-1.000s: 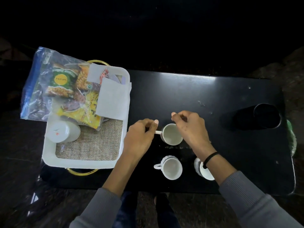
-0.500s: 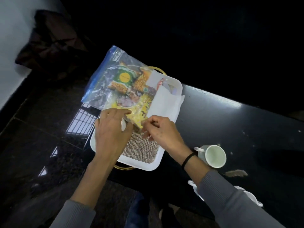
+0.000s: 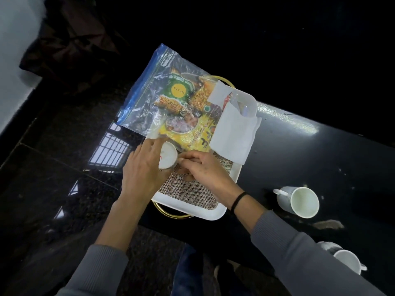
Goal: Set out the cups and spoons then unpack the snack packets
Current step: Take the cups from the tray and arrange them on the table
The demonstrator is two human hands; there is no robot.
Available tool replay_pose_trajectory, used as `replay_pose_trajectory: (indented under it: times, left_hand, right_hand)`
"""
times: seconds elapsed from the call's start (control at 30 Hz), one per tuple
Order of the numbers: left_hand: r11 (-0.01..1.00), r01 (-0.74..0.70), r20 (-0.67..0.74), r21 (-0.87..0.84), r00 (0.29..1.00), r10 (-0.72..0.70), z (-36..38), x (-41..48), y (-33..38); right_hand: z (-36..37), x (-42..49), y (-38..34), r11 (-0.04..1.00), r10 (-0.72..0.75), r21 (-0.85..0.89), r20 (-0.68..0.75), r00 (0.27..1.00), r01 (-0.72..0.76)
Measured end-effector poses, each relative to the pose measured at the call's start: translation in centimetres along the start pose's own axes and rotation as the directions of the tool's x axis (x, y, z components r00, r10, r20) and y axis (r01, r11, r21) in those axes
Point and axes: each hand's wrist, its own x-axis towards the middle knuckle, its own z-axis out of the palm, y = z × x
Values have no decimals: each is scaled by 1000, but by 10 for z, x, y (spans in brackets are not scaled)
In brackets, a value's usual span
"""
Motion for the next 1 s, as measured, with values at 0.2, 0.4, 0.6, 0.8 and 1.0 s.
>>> replay_pose_trajectory:
  times: [0.2, 0.4, 0.6, 0.8, 1.0]
  left_hand:
    - [994, 60, -40, -91, 997, -63, -3, -5, 6]
    - [694, 351, 103, -629, 922, -373, -20, -19, 33]
    - [161, 389, 323, -907, 889, -324, -19, -10, 97]
    - [221, 379, 371, -898, 925, -79, -2, 0, 178]
    - [640, 81, 351, -764, 885, 306, 10, 6, 256]
  right_hand:
    - [-9, -12, 2, 995, 39, 97, -28, 999, -36]
    - [-49, -45, -6, 966, 44, 258, -105, 994, -16]
    - [-90, -85, -6, 943, 21, 333, -81, 996, 7]
    - [-147, -132, 9, 916, -86, 356, -269, 959, 183]
    - [-230, -185, 35, 935, -184, 179, -492, 851, 306]
